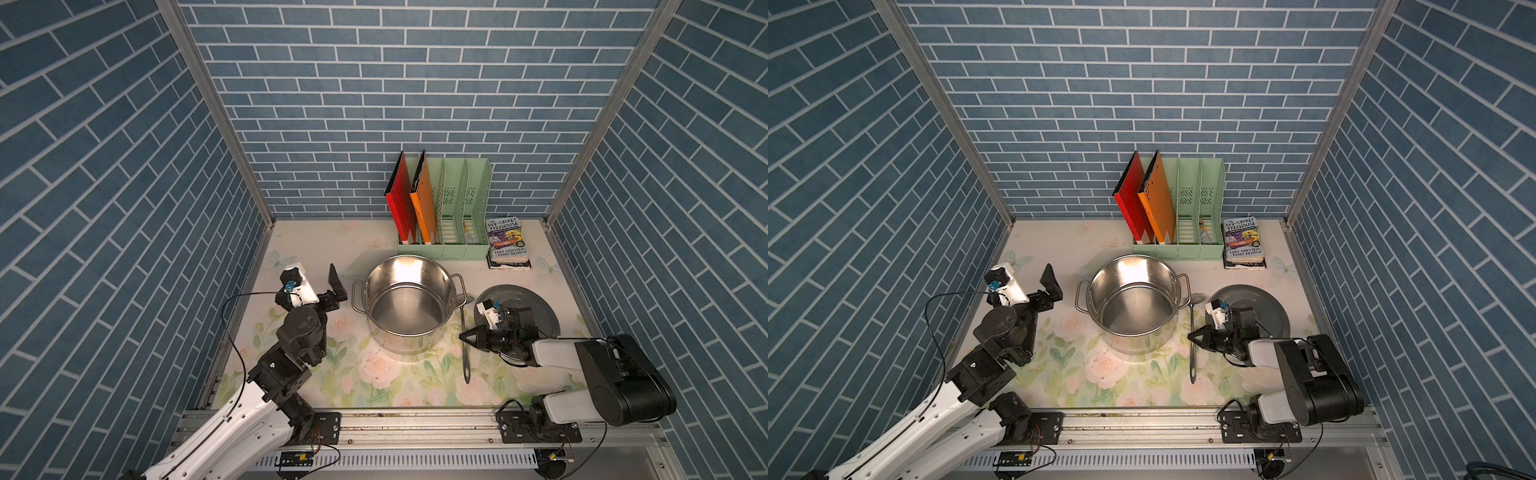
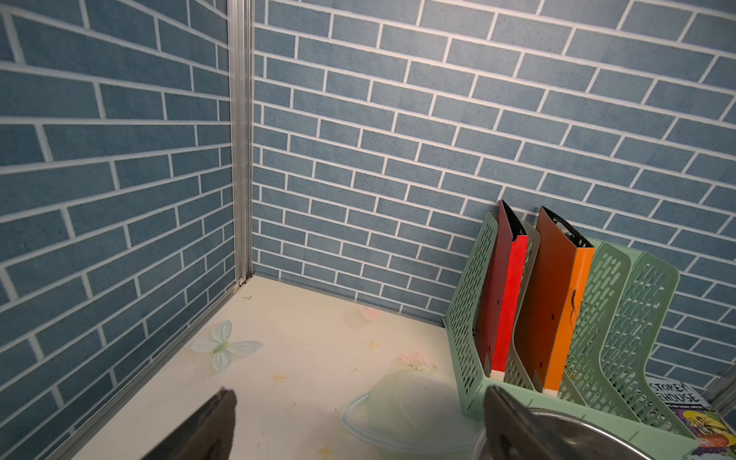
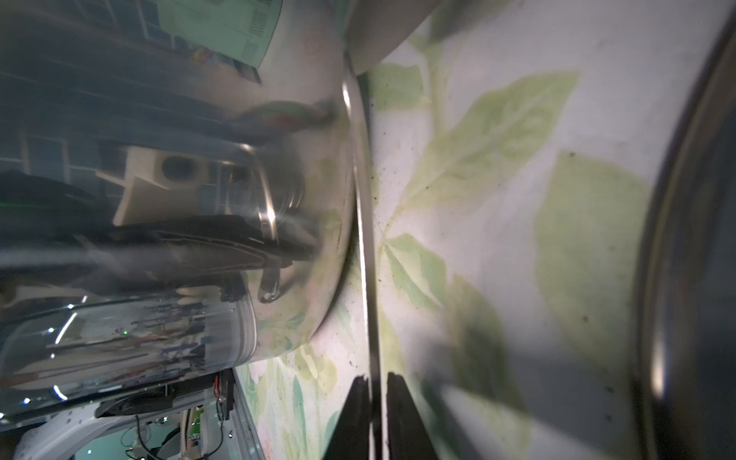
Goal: Stir the soup with a spoon
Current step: Place the spoon at the center of the board, then reset both arms
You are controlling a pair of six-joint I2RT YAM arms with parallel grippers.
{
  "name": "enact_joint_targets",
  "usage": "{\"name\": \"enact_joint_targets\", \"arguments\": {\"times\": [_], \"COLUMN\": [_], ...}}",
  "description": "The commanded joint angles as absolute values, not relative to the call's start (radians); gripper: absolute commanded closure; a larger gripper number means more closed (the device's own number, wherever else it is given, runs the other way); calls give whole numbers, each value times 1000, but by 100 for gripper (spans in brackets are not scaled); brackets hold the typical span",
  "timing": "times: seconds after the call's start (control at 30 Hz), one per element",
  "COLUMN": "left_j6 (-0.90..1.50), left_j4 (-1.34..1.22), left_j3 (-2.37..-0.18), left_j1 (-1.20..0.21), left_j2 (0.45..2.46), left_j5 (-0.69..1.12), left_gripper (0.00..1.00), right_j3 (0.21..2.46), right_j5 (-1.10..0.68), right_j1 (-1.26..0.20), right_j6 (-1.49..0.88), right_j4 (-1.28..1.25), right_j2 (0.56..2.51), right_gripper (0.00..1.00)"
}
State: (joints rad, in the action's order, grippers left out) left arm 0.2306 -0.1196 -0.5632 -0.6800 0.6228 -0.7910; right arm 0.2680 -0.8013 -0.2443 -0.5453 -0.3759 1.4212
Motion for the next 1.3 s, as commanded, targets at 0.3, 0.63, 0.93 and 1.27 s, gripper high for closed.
{"name": "enact_joint_targets", "arguments": {"times": [0.3,0.63,0.93,1.27], "left_j6": [202,29,-1,8], "left_j4": [-353,-795,-1241,-1676], "left_j3": [-440,-237,-93,-23], "left_j1": [-564,-342,-181,-97], "left_j2": [756,918,1180,1528], "left_j5": [-943,-766,-448,-298], "left_gripper": [0,0,0,0], "right_j3": [338,585,513,251], "right_j5": [-542,-162,30,-52], "right_j1": [-249,-244,-56,-15], "right_j6": [-446,-286,-18,27], "right_j4": [-68,224,-358,-1052], "right_j2": [1171,845,877,1221], "right_gripper": [32,1,1,0]}}
